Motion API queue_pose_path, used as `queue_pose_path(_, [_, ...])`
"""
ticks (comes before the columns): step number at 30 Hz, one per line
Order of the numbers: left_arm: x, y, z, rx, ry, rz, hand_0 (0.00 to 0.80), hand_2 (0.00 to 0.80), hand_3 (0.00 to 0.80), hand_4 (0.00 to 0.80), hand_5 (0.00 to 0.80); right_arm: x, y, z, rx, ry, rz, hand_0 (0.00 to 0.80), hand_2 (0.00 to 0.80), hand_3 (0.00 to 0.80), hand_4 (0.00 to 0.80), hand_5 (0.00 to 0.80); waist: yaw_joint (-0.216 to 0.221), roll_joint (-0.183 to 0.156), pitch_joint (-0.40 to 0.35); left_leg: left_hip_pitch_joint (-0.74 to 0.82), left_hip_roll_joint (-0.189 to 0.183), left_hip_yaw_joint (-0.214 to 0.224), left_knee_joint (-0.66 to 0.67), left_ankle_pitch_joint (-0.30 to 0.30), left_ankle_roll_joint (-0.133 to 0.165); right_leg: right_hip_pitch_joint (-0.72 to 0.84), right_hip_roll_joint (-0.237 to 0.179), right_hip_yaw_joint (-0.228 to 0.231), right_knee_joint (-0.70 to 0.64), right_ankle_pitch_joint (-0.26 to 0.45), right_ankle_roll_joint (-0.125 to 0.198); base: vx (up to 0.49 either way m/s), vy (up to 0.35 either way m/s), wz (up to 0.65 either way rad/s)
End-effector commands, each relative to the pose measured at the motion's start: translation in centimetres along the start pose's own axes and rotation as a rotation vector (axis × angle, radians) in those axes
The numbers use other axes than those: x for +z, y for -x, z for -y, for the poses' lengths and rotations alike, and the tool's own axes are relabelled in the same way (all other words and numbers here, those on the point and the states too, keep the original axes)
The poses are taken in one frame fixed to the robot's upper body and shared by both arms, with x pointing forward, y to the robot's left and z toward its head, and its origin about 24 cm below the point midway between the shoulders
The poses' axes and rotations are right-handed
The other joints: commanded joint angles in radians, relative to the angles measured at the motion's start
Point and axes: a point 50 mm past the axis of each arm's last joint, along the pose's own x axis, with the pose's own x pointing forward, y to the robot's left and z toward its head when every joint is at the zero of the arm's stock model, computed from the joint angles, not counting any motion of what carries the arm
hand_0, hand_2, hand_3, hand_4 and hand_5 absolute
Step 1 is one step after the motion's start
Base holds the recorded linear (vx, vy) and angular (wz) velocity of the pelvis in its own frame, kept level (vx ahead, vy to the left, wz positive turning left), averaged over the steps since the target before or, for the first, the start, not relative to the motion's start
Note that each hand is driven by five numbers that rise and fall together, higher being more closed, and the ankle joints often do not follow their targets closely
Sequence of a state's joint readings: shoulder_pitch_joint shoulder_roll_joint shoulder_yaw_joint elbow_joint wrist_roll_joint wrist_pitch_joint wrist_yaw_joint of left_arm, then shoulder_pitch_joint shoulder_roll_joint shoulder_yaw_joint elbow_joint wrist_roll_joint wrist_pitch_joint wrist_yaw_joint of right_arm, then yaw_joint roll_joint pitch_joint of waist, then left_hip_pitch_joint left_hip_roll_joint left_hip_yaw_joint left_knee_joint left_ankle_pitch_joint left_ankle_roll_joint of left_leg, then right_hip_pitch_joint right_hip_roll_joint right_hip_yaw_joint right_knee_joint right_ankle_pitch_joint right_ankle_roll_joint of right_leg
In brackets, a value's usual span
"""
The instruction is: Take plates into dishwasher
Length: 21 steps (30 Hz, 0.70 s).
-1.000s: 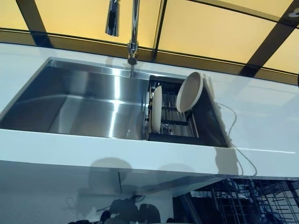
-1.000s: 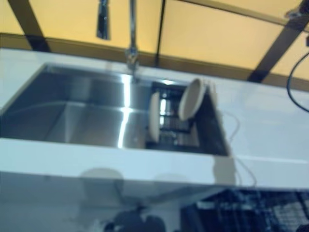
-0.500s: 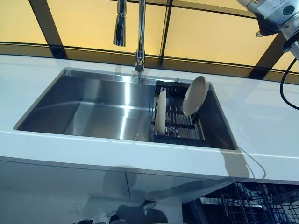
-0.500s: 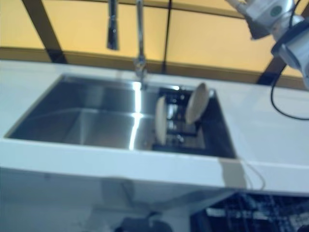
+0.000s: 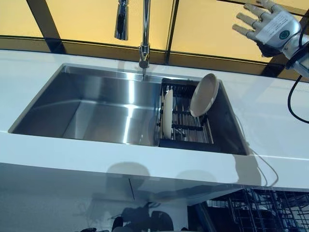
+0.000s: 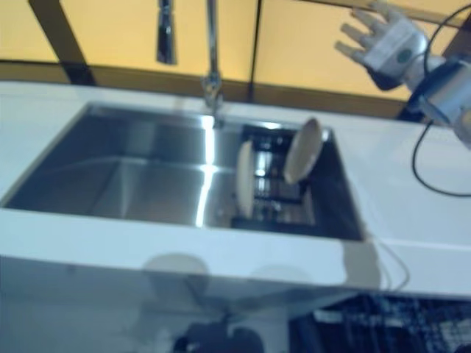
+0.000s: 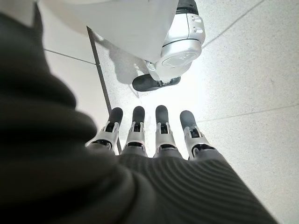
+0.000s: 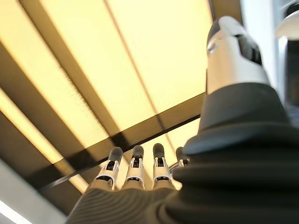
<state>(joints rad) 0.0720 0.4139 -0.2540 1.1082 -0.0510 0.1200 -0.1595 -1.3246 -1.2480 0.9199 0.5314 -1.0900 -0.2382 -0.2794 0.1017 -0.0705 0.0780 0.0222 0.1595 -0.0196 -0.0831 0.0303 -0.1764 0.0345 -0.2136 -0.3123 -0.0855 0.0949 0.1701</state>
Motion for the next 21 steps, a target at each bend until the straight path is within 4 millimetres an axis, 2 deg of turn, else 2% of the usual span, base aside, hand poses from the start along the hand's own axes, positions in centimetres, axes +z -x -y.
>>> queue_pose_path(1, [1.3, 0.2, -1.7, 0.036, -0.11, 0.018, 0.0, 0.0, 0.0, 0.0, 0.0, -3.2, 1.3, 0.3, 0.016, 0.059, -0.089, 0.0, 0.0, 0.0, 0.0, 0.0, 0.025, -0.01, 0.031, -0.007, -0.018, 0.017, -0.004, 0.014, 0.06, 0.032, -0.046, 0.024, 0.01, 0.001, 0.052, 0.0, 0.0, 0.0])
queue_pose_path(11, [2.3, 0.1, -1.6, 0.028, -0.103, 0.041, 0.0, 0.0, 0.0, 0.0, 0.0, -2.0, 0.8, 0.3, -0.021, -0.003, -0.09, 0.0, 0.0, 0.0, 0.0, 0.0, 0.019, 0.009, 0.05, -0.021, -0.019, 0.018, -0.004, 0.02, 0.059, 0.025, -0.045, 0.032, 0.006, -0.003, 0.048, 0.0, 0.0, 0.0])
queue_pose_path(21, [2.1, 0.1, -1.6, 0.023, -0.083, 0.034, 0.0, 0.0, 0.0, 0.0, 0.0, -2.2, 0.3, 0.9, -0.055, -0.03, -0.131, 0.0, 0.0, 0.0, 0.0, 0.0, 0.027, 0.024, 0.066, -0.037, -0.022, 0.008, -0.004, 0.026, 0.057, 0.024, -0.044, 0.03, 0.003, -0.009, 0.042, 0.0, 0.0, 0.0])
